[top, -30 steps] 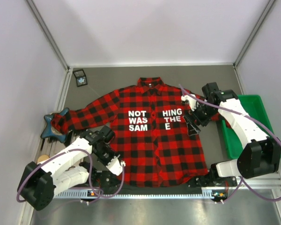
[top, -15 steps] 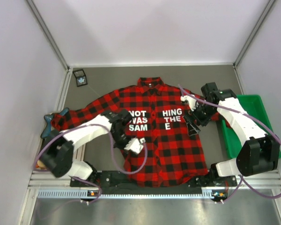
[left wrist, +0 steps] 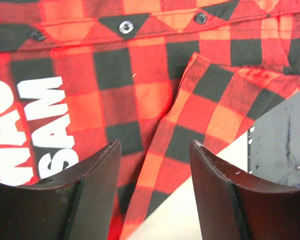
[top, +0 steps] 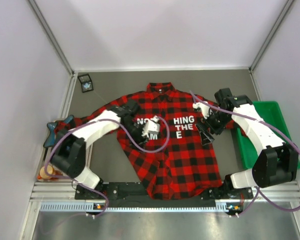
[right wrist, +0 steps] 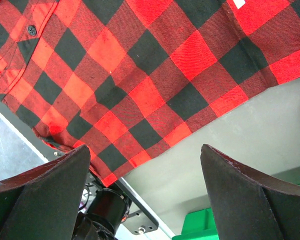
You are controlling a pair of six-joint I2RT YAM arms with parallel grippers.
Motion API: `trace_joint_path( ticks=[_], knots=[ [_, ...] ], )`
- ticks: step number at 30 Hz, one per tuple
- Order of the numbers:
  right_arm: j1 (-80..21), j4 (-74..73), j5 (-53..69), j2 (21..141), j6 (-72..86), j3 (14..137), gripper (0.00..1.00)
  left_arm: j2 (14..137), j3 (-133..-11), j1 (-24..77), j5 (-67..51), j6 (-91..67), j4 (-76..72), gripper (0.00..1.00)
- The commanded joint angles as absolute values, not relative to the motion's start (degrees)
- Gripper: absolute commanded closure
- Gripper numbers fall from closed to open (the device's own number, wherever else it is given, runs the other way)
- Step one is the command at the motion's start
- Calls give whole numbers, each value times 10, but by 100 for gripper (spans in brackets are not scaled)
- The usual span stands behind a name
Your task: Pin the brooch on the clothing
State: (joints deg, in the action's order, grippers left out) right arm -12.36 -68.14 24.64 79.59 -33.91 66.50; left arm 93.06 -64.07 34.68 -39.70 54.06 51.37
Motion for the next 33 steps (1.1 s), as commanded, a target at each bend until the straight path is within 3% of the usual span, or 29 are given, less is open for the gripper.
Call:
trace_joint_path(
  ticks=[1,3,8,17,33],
  knots=[
    [-127,-677,250,780,-351,669,10,812,-605,265,-490,636,556,36],
    [-126,-675,251,781,-351,666,10,759,-565,270,-488,694,583,35],
    [-125,-670,259,788,-342,668,10,691,-475,318,-481,735,488,36],
    [-125,-670,256,785,-342,663,10,823,-523,466,-428,708,418,40],
    [-110,-667,269,766,-355,628,10,955,-564,511,-364,703,367,40]
  ],
)
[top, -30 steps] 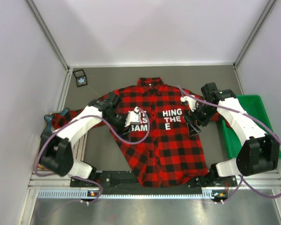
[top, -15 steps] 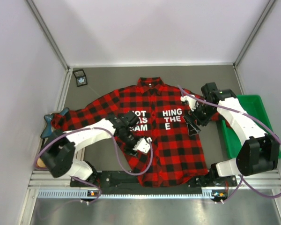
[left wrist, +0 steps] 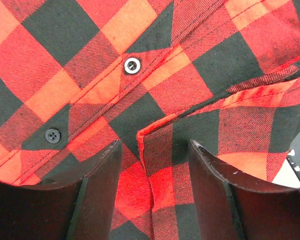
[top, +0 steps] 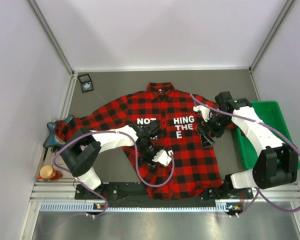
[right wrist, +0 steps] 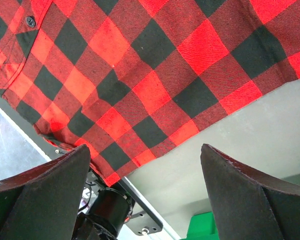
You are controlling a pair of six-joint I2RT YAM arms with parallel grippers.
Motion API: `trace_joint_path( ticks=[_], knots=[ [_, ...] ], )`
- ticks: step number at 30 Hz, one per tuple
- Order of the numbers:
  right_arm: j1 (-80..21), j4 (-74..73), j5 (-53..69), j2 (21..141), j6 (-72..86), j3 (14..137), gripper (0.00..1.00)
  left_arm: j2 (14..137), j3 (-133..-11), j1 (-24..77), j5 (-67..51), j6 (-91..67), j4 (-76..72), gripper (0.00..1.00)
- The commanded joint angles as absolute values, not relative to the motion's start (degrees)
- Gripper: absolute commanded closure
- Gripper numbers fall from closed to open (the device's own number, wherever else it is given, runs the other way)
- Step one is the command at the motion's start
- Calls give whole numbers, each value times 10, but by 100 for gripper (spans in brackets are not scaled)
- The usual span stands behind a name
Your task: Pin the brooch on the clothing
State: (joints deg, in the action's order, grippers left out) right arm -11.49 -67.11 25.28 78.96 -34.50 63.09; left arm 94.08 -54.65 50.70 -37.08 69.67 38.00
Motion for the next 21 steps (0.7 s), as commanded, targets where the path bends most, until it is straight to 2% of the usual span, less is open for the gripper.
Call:
trace_joint_path(
  ticks=[1,2,5,6,10,13,21],
  knots=[
    [-110,-668,269,766,-356,626,10,958,-563,512,-362,707,368,40],
    [-109,-668,269,766,-356,625,10,960,-564,512,-363,712,372,41],
    [-106,-668,265,764,-358,625,10,961,-572,512,-372,750,424,61],
    [-106,-669,261,762,-359,625,10,952,-575,512,-381,758,446,73],
    [-105,-669,258,758,-360,623,10,901,-580,512,-394,815,591,92],
    [-105,-669,257,756,-361,623,10,850,-565,512,-379,838,662,100],
    [-105,-679,255,758,-361,637,10,694,-469,512,-325,881,820,100]
  ],
)
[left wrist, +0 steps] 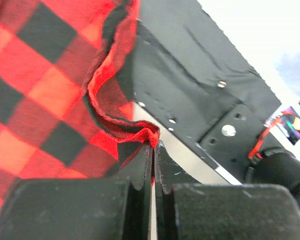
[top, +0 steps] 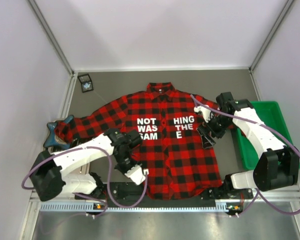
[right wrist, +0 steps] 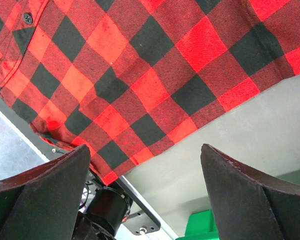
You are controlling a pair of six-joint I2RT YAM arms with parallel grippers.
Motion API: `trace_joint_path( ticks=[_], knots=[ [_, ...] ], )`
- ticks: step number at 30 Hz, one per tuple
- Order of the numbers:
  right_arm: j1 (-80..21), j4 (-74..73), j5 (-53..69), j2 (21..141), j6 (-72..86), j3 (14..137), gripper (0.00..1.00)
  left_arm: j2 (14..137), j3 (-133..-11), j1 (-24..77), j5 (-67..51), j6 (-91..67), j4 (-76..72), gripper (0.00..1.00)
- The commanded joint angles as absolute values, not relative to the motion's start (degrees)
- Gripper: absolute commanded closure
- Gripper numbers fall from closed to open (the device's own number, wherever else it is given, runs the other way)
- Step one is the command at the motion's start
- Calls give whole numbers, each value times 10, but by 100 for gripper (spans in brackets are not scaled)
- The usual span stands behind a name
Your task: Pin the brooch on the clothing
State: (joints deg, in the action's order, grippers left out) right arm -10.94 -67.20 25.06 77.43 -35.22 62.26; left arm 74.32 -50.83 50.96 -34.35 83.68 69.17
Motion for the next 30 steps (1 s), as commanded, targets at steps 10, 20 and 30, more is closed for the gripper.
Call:
trace_joint_path(
  ticks=[10,20,30],
  knots=[
    [-105,-693,253,767,-360,659,9,629,-460,512,-294,860,849,53],
    [-105,-699,244,757,-356,711,9,636,-565,510,-306,704,777,6],
    [-105,-661,258,683,-309,799,1,633,-746,378,-269,230,548,1]
  ],
)
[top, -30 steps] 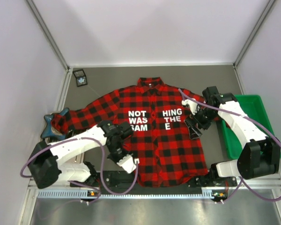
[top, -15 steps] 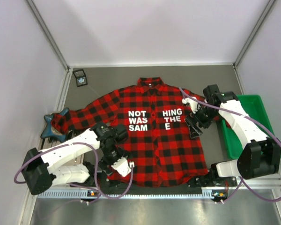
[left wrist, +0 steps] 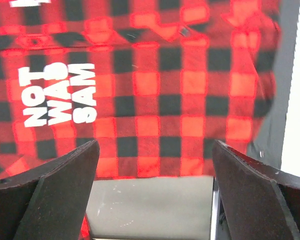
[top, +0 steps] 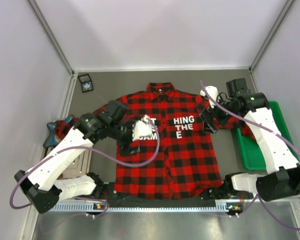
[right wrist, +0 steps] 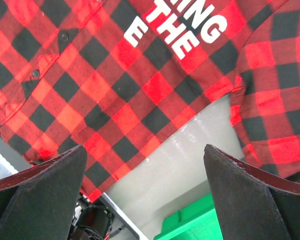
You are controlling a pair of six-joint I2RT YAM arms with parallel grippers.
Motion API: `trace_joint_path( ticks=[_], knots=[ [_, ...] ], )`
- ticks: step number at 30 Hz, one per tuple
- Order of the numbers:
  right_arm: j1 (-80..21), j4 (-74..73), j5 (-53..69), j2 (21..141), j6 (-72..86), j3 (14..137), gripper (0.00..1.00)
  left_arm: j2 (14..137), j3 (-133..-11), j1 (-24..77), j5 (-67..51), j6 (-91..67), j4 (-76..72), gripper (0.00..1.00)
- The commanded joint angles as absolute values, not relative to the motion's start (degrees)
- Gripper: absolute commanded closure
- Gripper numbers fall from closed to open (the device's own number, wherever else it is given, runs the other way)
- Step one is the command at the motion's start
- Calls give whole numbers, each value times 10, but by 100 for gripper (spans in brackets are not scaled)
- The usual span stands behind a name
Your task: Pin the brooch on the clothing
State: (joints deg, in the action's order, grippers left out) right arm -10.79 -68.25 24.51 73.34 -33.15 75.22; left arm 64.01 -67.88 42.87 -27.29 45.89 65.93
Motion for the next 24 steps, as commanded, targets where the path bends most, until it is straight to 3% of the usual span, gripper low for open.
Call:
trace_joint_path(
  ticks=[1,5,7,10,13,19,24],
  knots=[
    [-105,-657,254,666,-306,803,1,635,-754,349,-259,192,509,1],
    [-105,-609,214,624,-267,820,1,635,-783,252,-288,70,438,1],
    [-105,-582,212,609,-252,820,1,633,-773,227,-245,-21,397,1],
    [-105,-558,200,593,-253,818,1,645,-775,215,-203,-34,367,1],
    [-106,-583,169,630,-240,849,1,679,-783,186,-150,-48,348,1],
    [-107,-637,136,697,-255,870,1,792,-822,40,-245,-77,327,1],
    [-107,-672,142,749,-258,897,1,874,-837,-52,-207,-132,267,5]
  ],
)
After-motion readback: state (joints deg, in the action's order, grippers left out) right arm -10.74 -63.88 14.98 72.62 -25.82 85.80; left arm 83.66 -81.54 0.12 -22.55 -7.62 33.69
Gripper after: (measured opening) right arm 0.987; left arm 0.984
